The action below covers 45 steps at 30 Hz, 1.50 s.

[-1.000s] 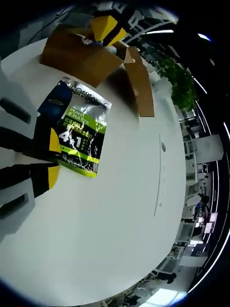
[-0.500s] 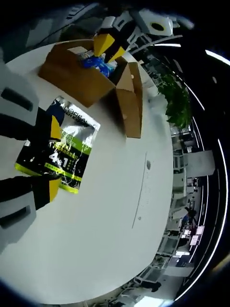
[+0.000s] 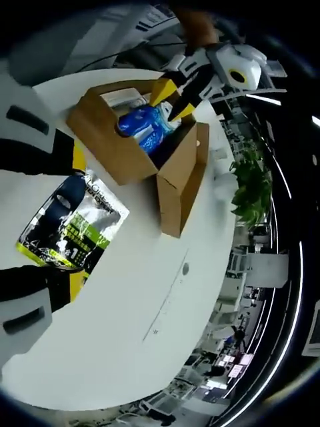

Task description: Operate the shoe box by opening the lid, removing the specified soft item, and placing it in the target area until the item is outside and the box remains undamaged.

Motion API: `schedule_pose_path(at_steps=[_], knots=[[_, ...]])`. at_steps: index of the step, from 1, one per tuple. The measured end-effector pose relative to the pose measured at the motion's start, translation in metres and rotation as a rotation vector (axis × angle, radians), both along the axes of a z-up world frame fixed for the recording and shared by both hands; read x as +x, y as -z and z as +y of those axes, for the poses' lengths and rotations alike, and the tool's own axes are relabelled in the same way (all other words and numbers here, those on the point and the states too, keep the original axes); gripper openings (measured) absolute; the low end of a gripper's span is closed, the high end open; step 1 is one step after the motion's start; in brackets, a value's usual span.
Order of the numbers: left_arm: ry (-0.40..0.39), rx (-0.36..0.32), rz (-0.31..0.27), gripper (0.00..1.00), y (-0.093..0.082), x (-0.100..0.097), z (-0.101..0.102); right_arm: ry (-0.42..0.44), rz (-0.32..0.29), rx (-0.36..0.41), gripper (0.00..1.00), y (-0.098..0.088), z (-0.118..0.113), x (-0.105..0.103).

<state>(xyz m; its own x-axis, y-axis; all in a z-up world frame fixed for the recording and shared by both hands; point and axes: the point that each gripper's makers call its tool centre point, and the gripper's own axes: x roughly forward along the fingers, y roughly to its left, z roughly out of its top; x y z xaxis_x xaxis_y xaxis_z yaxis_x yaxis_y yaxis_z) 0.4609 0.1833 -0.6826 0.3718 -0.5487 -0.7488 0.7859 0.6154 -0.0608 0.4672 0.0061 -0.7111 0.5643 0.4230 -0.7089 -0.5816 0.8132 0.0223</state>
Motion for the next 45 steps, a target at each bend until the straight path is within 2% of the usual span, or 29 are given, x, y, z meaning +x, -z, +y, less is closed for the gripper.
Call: schedule_pose_path(at_steps=[6,14,24,31,37,45], knots=[[-0.016,0.041,-0.008,0.33,0.002,0.005,0.032,-0.083,-0.014,-0.038,0.58,-0.008,0.015,-0.005],[-0.002,0.073,-0.019,0.36,0.004,0.007,0.066,-0.159,-0.022,-0.026,0.61,-0.020,0.038,-0.012],[0.037,0.137,-0.023,0.41,0.007,0.008,0.108,-0.280,-0.045,-0.001,0.63,-0.036,0.081,-0.018],[0.073,0.151,-0.003,0.44,0.010,0.010,0.130,-0.358,-0.048,0.040,0.67,-0.043,0.116,-0.020],[0.108,0.181,0.009,0.46,0.017,0.013,0.141,-0.419,-0.035,0.041,0.69,-0.039,0.141,-0.023],[0.238,0.265,-0.024,0.49,0.030,0.020,0.150,-0.493,-0.034,0.047,0.70,-0.033,0.175,-0.023]])
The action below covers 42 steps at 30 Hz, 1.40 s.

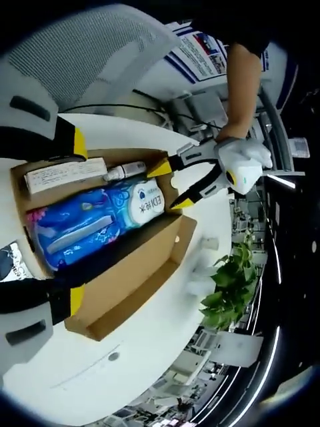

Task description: Operate the shoe box by opening the lid, removing the specified soft item, and placing it in the target area until the item is outside and the box remains undamaged.

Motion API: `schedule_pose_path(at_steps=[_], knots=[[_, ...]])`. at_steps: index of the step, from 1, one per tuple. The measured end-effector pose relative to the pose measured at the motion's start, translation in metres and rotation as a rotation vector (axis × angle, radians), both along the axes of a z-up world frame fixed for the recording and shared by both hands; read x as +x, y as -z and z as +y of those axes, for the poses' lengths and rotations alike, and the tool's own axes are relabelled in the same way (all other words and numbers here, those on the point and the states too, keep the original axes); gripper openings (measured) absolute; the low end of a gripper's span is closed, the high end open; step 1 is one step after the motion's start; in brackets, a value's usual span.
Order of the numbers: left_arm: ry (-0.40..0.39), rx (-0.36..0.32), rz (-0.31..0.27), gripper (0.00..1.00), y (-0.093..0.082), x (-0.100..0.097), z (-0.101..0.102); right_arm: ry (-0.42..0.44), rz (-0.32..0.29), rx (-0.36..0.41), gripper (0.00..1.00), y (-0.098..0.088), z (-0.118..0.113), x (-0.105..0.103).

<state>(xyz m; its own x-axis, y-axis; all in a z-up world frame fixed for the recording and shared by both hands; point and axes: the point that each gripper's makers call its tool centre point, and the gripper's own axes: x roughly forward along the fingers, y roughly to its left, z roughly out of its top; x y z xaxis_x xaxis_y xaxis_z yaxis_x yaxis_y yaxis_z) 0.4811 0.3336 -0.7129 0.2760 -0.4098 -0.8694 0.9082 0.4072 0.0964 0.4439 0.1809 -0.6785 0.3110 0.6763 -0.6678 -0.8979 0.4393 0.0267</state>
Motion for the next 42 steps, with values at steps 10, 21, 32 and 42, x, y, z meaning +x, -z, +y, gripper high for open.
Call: schedule_pose_path(at_steps=[10,21,32,42], knots=[[0.135,0.068,0.012,0.50,0.018,-0.003,0.007,-0.071,-0.013,0.043,0.68,0.011,0.039,0.004],[0.207,0.109,0.008,0.52,0.029,-0.006,0.004,-0.103,-0.012,0.047,0.61,0.036,0.066,0.014],[0.362,0.201,-0.072,0.56,0.041,-0.008,0.000,-0.131,0.005,0.031,0.56,0.061,0.089,0.023],[0.355,0.160,-0.084,0.56,0.049,0.000,0.002,-0.183,-0.031,-0.006,0.52,0.076,0.105,0.031]])
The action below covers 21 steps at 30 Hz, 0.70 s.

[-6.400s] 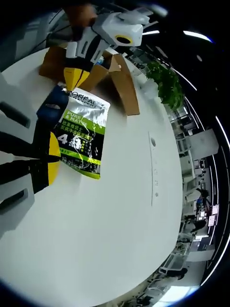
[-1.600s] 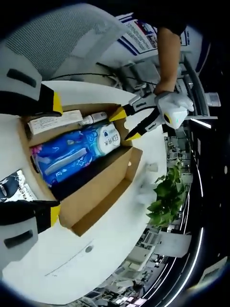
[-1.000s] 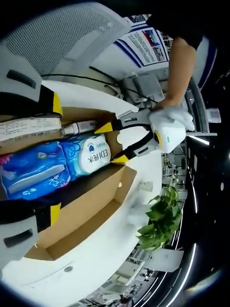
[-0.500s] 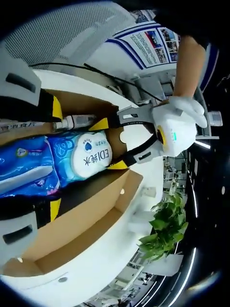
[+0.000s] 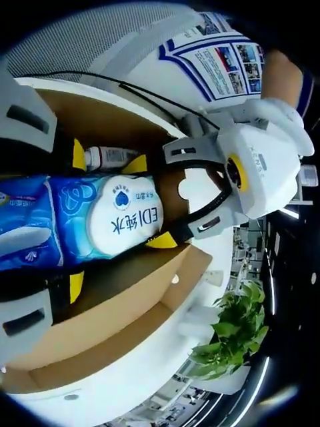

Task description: Operate the shoe box by opening the lid, removing the specified soft item, and placing it in the target area until the item is outside and the box remains undamaged.

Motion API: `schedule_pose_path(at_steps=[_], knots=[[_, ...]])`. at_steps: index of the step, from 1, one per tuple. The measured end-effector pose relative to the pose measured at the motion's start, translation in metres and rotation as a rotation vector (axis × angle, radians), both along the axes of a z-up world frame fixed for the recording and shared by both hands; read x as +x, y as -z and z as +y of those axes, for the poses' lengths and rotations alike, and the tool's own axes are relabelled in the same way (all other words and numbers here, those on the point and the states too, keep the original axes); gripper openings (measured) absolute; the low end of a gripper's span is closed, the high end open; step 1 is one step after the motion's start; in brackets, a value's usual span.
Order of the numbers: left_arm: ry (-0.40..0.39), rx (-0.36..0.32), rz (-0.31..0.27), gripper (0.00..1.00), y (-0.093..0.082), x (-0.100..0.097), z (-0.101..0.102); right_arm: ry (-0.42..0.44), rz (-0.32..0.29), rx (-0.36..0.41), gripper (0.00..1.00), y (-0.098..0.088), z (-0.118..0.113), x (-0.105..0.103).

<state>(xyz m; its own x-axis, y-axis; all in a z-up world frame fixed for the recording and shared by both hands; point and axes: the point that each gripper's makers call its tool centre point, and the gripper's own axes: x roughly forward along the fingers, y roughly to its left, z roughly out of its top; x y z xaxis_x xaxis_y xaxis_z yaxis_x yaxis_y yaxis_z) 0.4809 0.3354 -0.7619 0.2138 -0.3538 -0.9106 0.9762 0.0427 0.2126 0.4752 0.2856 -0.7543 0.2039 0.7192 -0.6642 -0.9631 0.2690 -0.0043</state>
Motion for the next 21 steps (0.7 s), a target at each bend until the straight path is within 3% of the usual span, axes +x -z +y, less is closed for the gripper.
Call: schedule_pose_path(at_steps=[9,21], knots=[[-0.014,-0.014,-0.009,0.55,0.001,0.000,0.000,-0.103,-0.018,-0.060,0.54,0.009,0.012,0.000],[-0.011,-0.008,-0.006,0.55,0.002,0.000,-0.001,-0.129,-0.011,-0.109,0.53,0.018,0.017,0.001]])
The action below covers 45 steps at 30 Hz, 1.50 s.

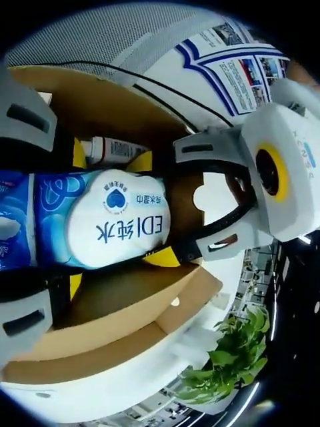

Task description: Operate the shoe box by opening the lid, removing the specified soft item, and placing it in the target area until the item is outside and the box remains undamaged.

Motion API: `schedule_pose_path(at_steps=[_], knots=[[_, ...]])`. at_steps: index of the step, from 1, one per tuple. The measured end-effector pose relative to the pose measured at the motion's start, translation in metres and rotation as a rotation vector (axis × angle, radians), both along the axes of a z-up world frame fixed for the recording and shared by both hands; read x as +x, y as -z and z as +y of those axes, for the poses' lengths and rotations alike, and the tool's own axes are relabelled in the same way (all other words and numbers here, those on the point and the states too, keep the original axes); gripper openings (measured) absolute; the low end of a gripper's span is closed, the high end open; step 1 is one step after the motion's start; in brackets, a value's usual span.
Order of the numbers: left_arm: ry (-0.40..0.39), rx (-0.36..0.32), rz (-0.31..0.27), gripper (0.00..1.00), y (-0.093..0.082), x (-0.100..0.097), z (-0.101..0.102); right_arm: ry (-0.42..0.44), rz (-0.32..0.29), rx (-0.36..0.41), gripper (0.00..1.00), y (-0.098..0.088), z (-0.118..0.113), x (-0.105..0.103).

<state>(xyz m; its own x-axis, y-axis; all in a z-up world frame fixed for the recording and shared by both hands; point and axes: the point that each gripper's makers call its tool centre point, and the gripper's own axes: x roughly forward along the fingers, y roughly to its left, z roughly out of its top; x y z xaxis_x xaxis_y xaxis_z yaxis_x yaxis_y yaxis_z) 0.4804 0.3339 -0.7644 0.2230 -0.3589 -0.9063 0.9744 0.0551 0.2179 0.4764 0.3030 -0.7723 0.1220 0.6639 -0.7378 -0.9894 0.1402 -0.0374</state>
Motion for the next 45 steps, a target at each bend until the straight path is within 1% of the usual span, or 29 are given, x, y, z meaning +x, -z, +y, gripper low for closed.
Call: schedule_pose_path(at_steps=[4,7,9,15,19,23,25,36,45], knots=[[0.003,0.000,-0.005,0.56,0.000,0.000,-0.001,0.000,-0.006,-0.007,0.52,0.003,0.001,0.000],[-0.001,0.009,-0.013,0.56,0.003,-0.001,-0.003,0.004,-0.019,0.001,0.48,0.003,0.000,0.001],[-0.007,0.003,-0.024,0.57,0.005,0.000,-0.004,0.003,-0.031,0.004,0.46,0.002,0.000,0.001],[-0.019,-0.002,-0.051,0.53,0.004,0.003,-0.001,0.004,-0.060,0.002,0.39,0.000,0.000,-0.001],[-0.024,0.000,-0.035,0.52,0.004,0.006,0.000,0.019,-0.057,0.004,0.36,-0.001,0.000,0.001],[-0.022,0.003,-0.019,0.52,0.004,0.007,0.000,0.039,-0.035,0.011,0.33,-0.002,0.000,0.002],[-0.020,0.006,-0.015,0.52,0.004,0.007,0.000,0.054,-0.022,0.013,0.32,-0.003,-0.001,0.002],[0.004,0.021,-0.025,0.52,0.001,0.003,-0.002,0.082,-0.019,0.043,0.30,-0.007,0.000,-0.001],[0.010,0.026,-0.040,0.52,-0.012,0.000,-0.002,0.083,-0.033,0.059,0.31,-0.020,0.001,-0.003]])
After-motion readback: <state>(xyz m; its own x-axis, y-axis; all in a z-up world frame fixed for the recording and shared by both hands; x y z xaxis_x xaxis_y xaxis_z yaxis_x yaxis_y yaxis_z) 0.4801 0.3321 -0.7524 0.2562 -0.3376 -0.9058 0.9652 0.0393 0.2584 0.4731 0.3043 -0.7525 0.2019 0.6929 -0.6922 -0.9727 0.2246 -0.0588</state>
